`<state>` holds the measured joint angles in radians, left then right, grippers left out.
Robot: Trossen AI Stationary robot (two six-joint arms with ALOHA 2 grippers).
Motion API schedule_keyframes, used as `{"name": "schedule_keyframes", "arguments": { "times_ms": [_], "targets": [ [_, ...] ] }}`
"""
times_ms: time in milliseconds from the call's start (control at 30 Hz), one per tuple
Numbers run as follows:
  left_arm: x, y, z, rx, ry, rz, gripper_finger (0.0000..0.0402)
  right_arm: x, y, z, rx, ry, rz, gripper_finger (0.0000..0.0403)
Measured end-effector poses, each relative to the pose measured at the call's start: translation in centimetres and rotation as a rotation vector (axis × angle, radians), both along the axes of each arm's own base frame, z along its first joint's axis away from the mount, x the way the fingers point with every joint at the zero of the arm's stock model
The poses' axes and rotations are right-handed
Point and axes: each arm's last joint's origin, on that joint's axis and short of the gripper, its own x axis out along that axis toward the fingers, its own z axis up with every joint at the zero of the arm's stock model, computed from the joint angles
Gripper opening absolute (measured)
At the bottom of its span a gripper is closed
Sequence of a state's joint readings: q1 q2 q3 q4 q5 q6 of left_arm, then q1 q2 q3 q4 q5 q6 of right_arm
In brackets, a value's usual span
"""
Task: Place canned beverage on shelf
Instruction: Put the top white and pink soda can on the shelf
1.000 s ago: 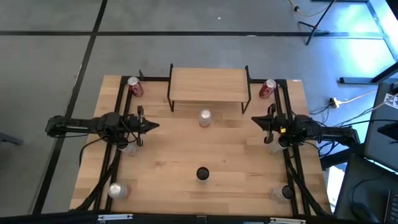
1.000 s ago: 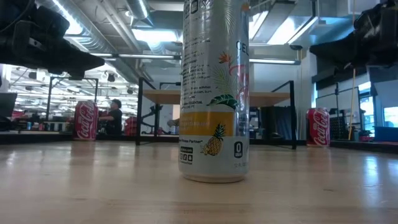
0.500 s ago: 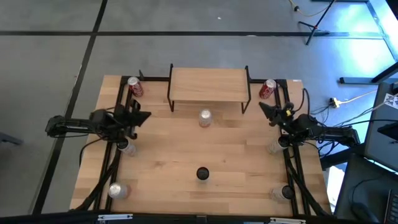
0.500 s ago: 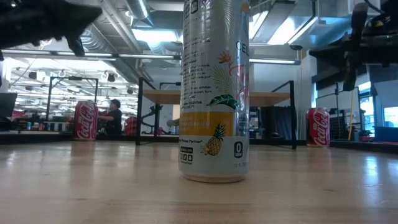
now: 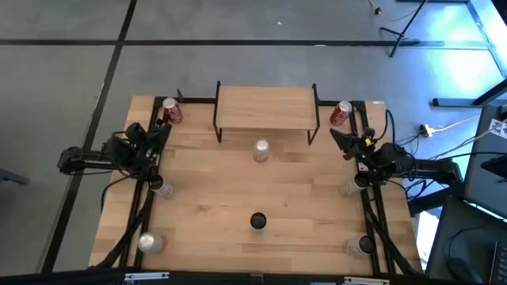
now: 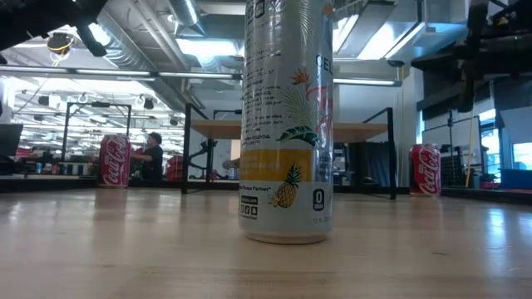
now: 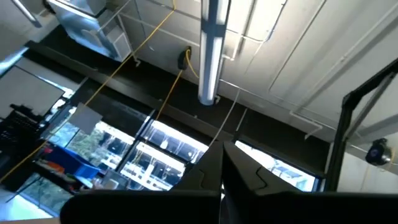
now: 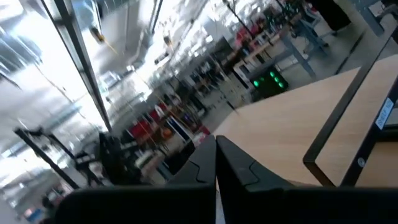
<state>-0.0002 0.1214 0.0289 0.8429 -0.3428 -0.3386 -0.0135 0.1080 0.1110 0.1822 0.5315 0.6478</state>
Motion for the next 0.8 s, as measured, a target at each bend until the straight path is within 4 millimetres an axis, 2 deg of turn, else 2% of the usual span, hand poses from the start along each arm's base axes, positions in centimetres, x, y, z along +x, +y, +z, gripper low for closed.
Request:
{"name": "schedule_keyframes", "arguments": {
  "times_ms": [300, 433, 567, 800],
  "targets": [
    [0.4, 0.1, 2.3, 0.032, 0.021, 0.059, 0.0, 2.4, -0.1, 3.6, -0.065, 0.294, -0.012, 0.0],
    [0.1, 0.3, 2.7, -0.001, 0.02, 0.162, 0.0, 3.7, 0.0, 5.6, -0.107, 0.415, 0.014, 0.0],
    [0.1, 0.5, 2.6, -0.042, 0.038, 0.206, 0.0, 5.1, 0.1, 7.8, -0.157, 0.451, 0.051, 0.0],
    [0.8, 0.7, 2.0, -0.086, 0.125, 0.266, 0.0, 8.6, -0.1, 9.6, -0.175, 0.517, 0.02, 0.0001]
  ]
}}
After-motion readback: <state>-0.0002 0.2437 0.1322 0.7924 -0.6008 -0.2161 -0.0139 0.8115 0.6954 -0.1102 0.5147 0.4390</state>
